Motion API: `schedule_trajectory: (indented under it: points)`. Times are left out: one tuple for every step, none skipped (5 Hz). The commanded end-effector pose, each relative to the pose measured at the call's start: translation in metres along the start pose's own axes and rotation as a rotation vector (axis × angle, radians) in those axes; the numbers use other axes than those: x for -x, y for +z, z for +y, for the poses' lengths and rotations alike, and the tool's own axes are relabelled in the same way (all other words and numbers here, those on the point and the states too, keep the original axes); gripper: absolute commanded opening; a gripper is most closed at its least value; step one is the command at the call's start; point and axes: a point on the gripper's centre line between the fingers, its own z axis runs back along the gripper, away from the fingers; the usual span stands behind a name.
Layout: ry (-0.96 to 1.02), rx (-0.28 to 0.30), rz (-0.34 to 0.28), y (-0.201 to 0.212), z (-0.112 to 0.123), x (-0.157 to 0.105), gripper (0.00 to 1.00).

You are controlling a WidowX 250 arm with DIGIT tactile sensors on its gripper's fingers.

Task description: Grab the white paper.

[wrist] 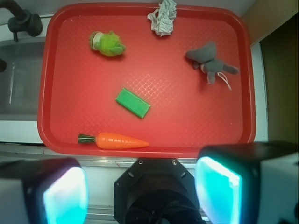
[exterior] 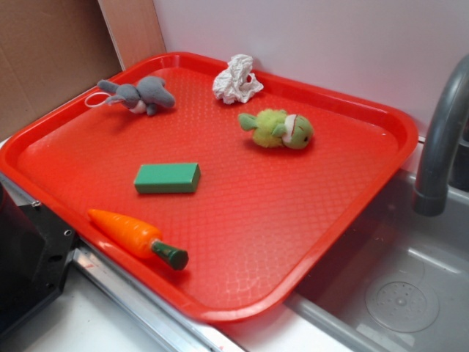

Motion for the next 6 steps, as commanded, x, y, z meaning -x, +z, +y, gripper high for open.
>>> schedule_trajectory:
  points:
    - [0.0,0.0,0.0,0.0,0.0,0.0,1.0]
    - [0.076,0.014,-0.041,-0.011,0.005,-0.017,1.0]
    - [0.129,-0.021,-0.089,-0.018,0.006,-0.036,1.0]
    - [0.247,-0.031,-0.159,-0.034,0.009,-0.055,1.0]
    - [0.298,-0.031,-0.204,-0.054,0.017,-0.077,1.0]
    - [0.333,-0.042,-0.239,-0.072,0.022,-0.097,1.0]
